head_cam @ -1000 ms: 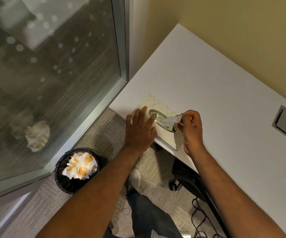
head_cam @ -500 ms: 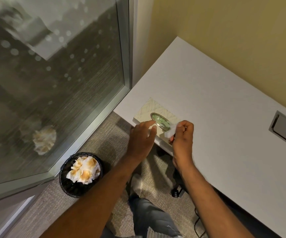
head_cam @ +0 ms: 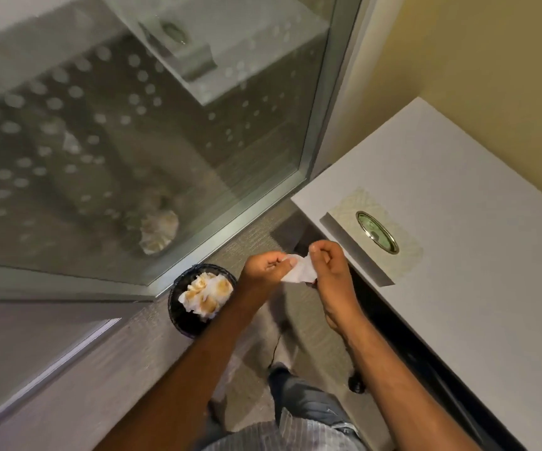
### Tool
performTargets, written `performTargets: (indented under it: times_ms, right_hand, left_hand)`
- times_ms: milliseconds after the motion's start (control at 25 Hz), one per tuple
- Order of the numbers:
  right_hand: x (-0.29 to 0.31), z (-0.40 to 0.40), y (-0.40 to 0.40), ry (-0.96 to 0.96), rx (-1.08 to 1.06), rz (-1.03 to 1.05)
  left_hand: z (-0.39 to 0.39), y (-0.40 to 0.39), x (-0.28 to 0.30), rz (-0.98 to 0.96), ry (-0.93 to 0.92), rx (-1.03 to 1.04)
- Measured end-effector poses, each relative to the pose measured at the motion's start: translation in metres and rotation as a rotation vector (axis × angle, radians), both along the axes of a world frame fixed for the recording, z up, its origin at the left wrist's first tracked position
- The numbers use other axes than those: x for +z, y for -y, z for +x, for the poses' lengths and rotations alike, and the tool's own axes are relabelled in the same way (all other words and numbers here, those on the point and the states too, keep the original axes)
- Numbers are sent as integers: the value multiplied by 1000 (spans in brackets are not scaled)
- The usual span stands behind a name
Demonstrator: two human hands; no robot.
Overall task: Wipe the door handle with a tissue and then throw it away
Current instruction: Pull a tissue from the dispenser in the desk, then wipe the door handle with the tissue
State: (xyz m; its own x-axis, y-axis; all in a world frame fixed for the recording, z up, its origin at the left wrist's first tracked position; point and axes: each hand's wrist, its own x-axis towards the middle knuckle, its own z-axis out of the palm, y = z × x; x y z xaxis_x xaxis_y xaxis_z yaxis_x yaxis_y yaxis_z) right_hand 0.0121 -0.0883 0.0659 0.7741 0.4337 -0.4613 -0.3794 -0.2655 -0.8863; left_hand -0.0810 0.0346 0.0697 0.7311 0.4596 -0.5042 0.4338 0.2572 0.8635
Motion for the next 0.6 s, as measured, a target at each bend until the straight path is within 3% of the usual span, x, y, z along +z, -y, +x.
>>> performTargets:
  times_ms: [240,440,600]
  right_hand:
    - [32,-98,-70,38,538,83]
    - [49,-223,-132,41,582,77]
    - [51,-338,-180,-254,599,67]
  left_hand:
    - [-131,-53,33,34,90,373]
    - [-271,-105,46,151,152,682]
    - [-385,-145,62,167,229,940]
